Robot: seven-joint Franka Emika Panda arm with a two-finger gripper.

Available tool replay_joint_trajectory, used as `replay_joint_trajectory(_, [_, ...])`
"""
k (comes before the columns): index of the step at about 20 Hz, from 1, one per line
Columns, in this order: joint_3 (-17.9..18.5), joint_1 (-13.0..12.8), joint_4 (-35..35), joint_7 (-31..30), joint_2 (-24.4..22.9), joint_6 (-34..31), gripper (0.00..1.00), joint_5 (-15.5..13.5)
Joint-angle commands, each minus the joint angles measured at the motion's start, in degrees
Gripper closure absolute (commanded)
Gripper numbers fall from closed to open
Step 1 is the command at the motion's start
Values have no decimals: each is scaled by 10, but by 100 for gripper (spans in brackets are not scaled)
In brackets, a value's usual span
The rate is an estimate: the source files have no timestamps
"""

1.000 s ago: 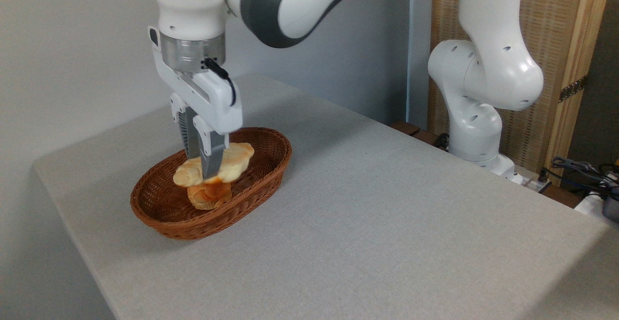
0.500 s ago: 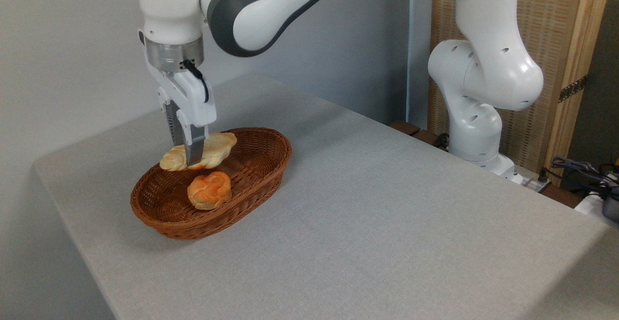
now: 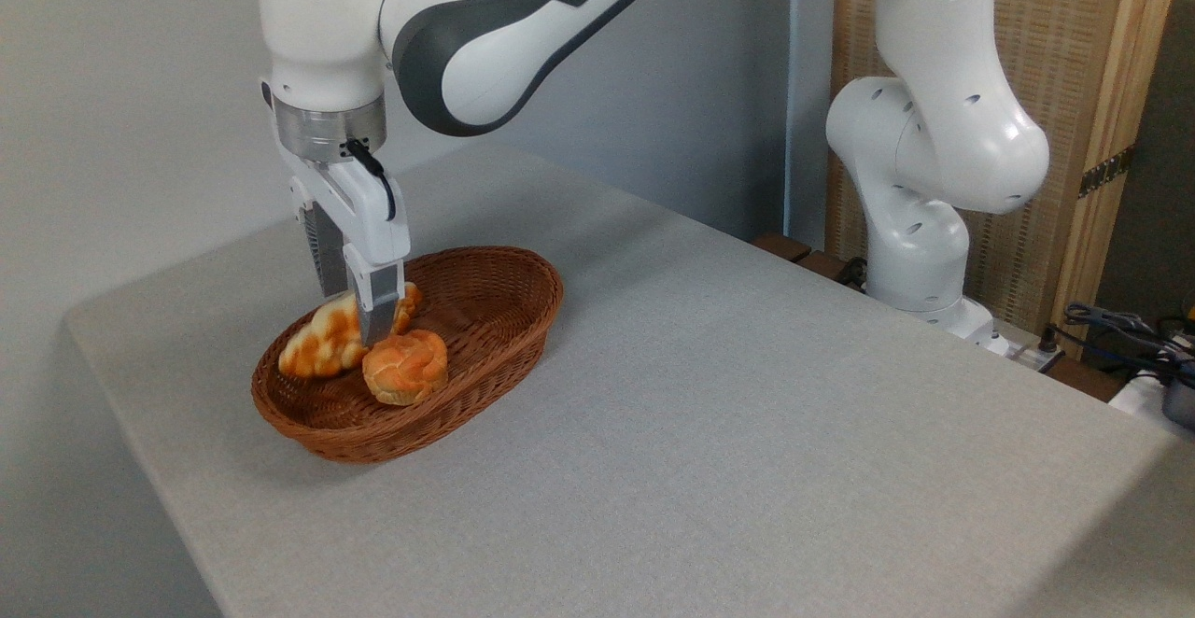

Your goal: Put bread into the basket

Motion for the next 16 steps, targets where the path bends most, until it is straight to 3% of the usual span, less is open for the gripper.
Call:
replay_joint_trajectory(1, [6,1,3,-6,-6,4,0,2])
replay_joint_trajectory(3, [14,5,3,-4,-13,0,0,4])
replay_joint_trajectory(12, [117,7,3,0,-57,-50,0,111])
replay_joint_trajectory(16, [156,7,3,1,-72,-57,0,121])
